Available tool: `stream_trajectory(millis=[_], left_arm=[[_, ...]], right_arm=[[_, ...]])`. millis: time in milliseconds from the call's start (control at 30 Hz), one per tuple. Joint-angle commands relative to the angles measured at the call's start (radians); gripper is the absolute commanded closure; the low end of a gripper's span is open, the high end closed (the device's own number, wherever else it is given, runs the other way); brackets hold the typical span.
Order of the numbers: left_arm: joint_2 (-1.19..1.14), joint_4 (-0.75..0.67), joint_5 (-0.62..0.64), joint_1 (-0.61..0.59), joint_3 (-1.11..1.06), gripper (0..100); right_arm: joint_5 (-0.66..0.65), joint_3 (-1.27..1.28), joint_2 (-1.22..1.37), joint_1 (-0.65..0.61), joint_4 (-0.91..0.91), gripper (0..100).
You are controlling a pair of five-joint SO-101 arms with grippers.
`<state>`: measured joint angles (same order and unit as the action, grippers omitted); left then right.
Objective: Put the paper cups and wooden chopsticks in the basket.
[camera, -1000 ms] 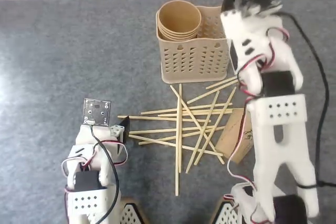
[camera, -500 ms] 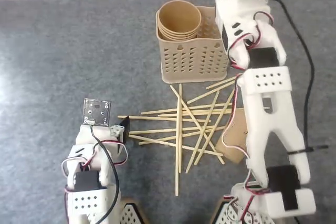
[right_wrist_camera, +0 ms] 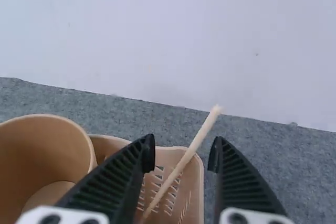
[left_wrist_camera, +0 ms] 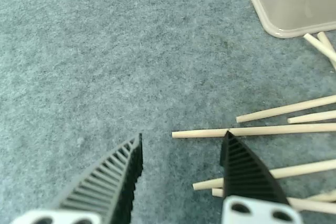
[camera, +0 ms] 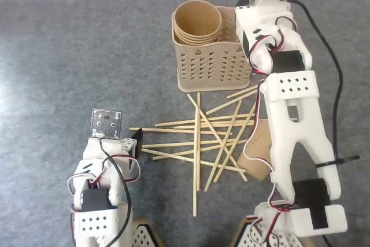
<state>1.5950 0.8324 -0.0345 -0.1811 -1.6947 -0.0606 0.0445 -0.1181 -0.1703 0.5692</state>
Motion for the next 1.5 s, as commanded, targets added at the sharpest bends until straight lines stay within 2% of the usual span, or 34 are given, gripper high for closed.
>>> stream_trajectory(millis=[0, 200, 267, 400, 433, 500, 633, 700, 1067, 1267, 1467], left_arm=[[-0.002, -0.021, -0.009, -0.005, 0.005, 77], [-0.002, -0.021, -0.009, -0.005, 0.005, 77], [-0.002, -0.021, -0.009, -0.005, 0.005, 77], [-0.002, -0.020, -0.009, -0.005, 0.005, 77], [-0.002, -0.020, -0.009, -0.005, 0.005, 77], [-0.002, -0.018, -0.009, -0.005, 0.005, 77], [-0.002, -0.018, -0.009, -0.005, 0.005, 77], [-0.002, -0.018, -0.009, -0.005, 0.005, 77], [-0.003, -0.017, -0.009, -0.006, 0.005, 77], [-0.002, -0.017, -0.009, -0.006, 0.005, 77], [-0.002, -0.017, -0.009, -0.006, 0.005, 77]], right_arm=[[-0.005, -0.055, -0.065, 0.012, 0.018, 85.2], [-0.242, -0.055, -0.166, 0.021, 0.120, 85.4], [-0.311, -0.055, -0.171, 0.065, 0.182, 85.4], [-0.353, -0.055, -0.165, 0.194, 0.259, 85.5], [-0.402, -0.055, -0.166, 0.220, 0.289, 85.5], [-0.629, -0.054, -0.166, 0.246, 0.377, 85.5], [-1.281, 0.057, -0.156, 0.271, 0.654, 85.4], [-1.450, 0.129, -0.154, 0.277, 0.728, 85.4], [-1.465, 0.399, -0.151, 0.259, 0.438, 85.4], [-1.462, 0.499, -0.150, 0.154, 0.305, 85.5], [-1.392, 0.598, -0.150, 0.024, 0.226, 85.5]])
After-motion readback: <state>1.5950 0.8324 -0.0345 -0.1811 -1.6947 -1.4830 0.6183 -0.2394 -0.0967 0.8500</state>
